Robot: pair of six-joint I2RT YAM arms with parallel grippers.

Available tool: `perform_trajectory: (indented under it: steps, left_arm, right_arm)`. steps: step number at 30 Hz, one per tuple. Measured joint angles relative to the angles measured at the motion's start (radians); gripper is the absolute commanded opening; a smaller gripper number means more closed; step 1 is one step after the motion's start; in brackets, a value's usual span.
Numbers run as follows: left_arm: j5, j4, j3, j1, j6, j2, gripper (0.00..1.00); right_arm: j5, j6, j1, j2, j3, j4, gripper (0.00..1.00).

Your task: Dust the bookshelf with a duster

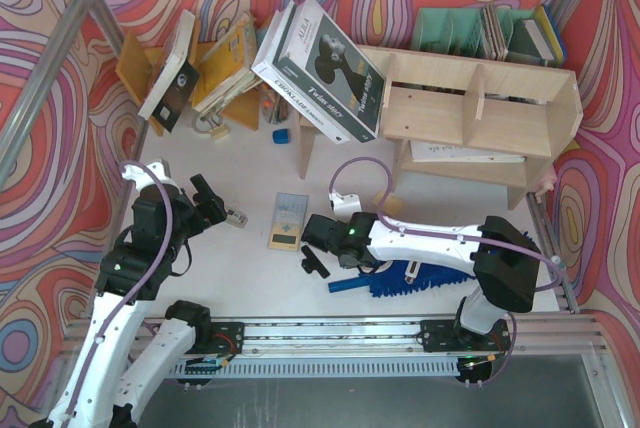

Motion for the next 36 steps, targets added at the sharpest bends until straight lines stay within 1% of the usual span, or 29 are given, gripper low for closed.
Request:
perform_trajectory:
  steps: [7, 11, 14, 16, 19, 21, 24, 28, 33, 36]
  left_arm:
    - [0.0, 0.0, 0.0, 0.0, 0.0, 0.0, 0.98]
    - [0.0, 0.0, 0.0, 0.0, 0.0, -0.001, 0.98]
    - [0.0, 0.0, 0.0, 0.0, 0.0, -0.001, 0.98]
    - [0.0, -0.001, 0.0, 0.0, 0.0, -0.001, 0.98]
    - [-0.001, -0.001, 0.0, 0.0, 0.0, -0.001, 0.98]
    - [0.0, -0.001, 0.0, 0.0, 0.0, -0.001, 0.98]
    - [0.0, -0.001, 0.0, 0.0, 0.0, -0.001, 0.98]
    - [-0.001, -0.001, 0.0, 0.0, 0.0, -0.001, 0.98]
    - [0.0, -0.001, 0.0, 0.0, 0.0, -0.005, 0.98]
    - [0.0, -0.001, 0.0, 0.0, 0.0, -0.005, 0.98]
  right_arm:
    - [0.041, -0.016, 0.012, -0.036, 0.038, 0.04, 0.19]
    - [0.082, -0.034, 0.022, -0.071, 0.038, 0.11, 0.21]
    - [0.11, -0.061, 0.022, -0.077, 0.036, 0.187, 0.26]
    - [0.125, -0.081, 0.022, -0.076, 0.031, 0.245, 0.28]
    - [0.151, -0.103, 0.021, -0.05, 0.038, 0.32, 0.27]
    - [0.163, -0.116, 0.016, -0.003, 0.065, 0.349, 0.24]
    - [0.167, -0.126, 0.003, 0.071, 0.105, 0.386, 0.24]
    - [0.167, -0.128, -0.022, 0.118, 0.123, 0.394, 0.26]
    - [0.166, -0.122, -0.032, 0.116, 0.123, 0.386, 0.32]
    - [0.163, -0.094, -0.032, 0.1, 0.12, 0.346, 0.36]
